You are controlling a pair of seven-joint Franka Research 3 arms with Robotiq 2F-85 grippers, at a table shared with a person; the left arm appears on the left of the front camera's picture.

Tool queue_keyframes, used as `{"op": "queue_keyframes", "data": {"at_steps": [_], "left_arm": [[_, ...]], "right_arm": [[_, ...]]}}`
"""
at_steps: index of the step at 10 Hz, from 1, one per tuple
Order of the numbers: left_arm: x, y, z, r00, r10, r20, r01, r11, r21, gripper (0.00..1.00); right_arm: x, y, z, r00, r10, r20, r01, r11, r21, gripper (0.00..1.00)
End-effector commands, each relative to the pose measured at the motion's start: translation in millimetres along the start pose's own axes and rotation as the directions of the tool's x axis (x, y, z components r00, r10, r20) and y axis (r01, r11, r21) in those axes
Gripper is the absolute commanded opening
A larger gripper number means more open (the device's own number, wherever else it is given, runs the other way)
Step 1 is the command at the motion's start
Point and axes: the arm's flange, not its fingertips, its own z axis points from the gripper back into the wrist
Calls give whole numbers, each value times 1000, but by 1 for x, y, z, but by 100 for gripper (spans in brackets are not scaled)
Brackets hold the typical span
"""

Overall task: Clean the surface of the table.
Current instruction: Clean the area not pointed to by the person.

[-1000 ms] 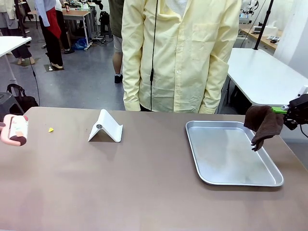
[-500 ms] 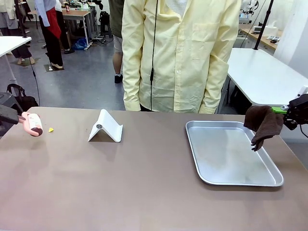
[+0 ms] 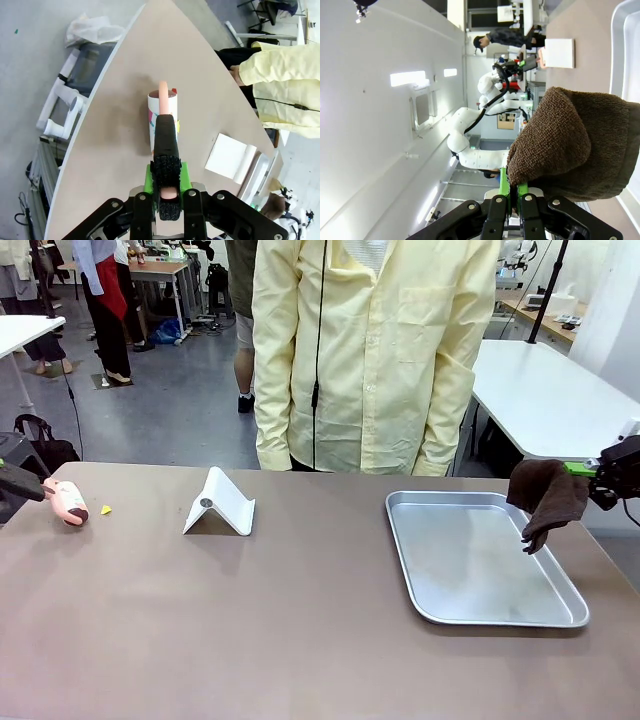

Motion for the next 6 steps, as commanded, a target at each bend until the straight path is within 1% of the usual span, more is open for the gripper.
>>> {"op": "queue_keyframes", "data": {"at_steps": [1, 6], "left_arm": [[-1, -4, -7, 1000, 25, -9, -25, 1000, 6, 21], [7, -8, -30, 997, 39, -68, -36, 998, 53, 21]], "right_arm": [[2, 3, -2, 1000, 22, 8, -22, 1000, -1, 6], [2, 3, -2, 1000, 22, 8, -22, 1000, -1, 6]]}}
